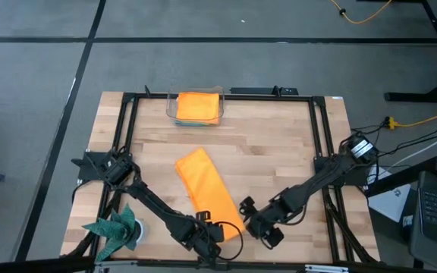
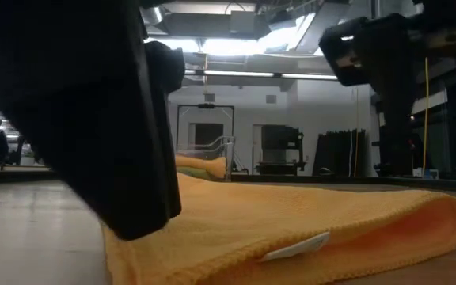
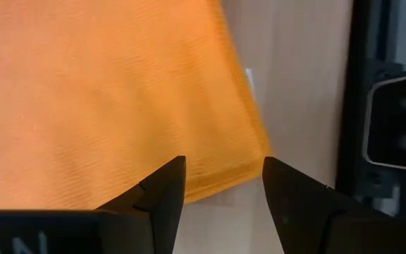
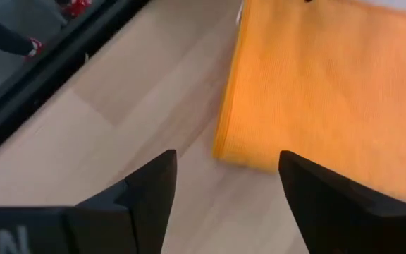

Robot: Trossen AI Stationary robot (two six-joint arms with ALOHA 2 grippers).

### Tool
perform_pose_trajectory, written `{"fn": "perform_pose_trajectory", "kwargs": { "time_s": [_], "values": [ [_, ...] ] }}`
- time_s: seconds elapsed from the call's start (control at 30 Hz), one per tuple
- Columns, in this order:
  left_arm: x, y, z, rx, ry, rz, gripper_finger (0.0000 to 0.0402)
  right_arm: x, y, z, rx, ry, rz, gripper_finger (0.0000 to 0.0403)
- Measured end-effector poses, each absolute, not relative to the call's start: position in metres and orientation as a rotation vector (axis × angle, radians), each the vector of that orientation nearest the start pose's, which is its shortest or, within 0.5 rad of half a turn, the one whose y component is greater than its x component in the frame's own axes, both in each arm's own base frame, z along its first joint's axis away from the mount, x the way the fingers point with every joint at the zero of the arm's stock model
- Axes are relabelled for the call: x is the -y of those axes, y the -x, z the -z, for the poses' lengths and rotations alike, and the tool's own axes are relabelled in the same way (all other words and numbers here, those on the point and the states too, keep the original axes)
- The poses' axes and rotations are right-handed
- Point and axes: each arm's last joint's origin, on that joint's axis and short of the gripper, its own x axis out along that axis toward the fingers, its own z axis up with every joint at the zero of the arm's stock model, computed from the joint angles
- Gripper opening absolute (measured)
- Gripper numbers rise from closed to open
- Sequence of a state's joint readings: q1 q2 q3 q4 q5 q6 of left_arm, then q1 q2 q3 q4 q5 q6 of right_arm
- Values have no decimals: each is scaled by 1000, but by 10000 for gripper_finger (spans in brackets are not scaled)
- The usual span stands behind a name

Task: Fold microfiber towels
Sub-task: Fold the orange microfiber cloth

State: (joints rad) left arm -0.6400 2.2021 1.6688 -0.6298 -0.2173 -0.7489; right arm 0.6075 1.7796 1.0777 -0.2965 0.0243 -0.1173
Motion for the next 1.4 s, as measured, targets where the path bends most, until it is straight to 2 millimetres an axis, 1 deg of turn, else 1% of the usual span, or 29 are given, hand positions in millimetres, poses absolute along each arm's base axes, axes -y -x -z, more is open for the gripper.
{"fn": "perform_pose_trajectory", "kwargs": {
  "time_s": [0.1,0.23,0.4,0.6,0.83,0.97,1.1,1.23,1.4],
  "values": [
    [271,-368,-156,-1100,177,-16,183,-205,-296,-170,-890,455,-615,252],
    [278,-365,-155,-1091,88,53,183,-209,-302,-172,-821,546,-667,250],
    [281,-364,-149,-1094,57,61,183,-213,-309,-167,-775,545,-668,232],
    [279,-367,-140,-1088,33,26,183,-213,-313,-150,-816,551,-664,223],
    [280,-368,-138,-1081,32,24,183,-214,-317,-124,-877,563,-663,222],
    [281,-367,-138,-1084,30,28,183,-214,-319,-114,-918,514,-638,222],
    [279,-365,-135,-1092,22,9,180,-211,-320,-111,-949,446,-598,220],
    [277,-363,-130,-1099,15,0,161,-205,-324,-110,-973,384,-565,196],
    [277,-362,-124,-1104,0,-18,123,-199,-328,-109,-990,338,-521,141]
  ]
}}
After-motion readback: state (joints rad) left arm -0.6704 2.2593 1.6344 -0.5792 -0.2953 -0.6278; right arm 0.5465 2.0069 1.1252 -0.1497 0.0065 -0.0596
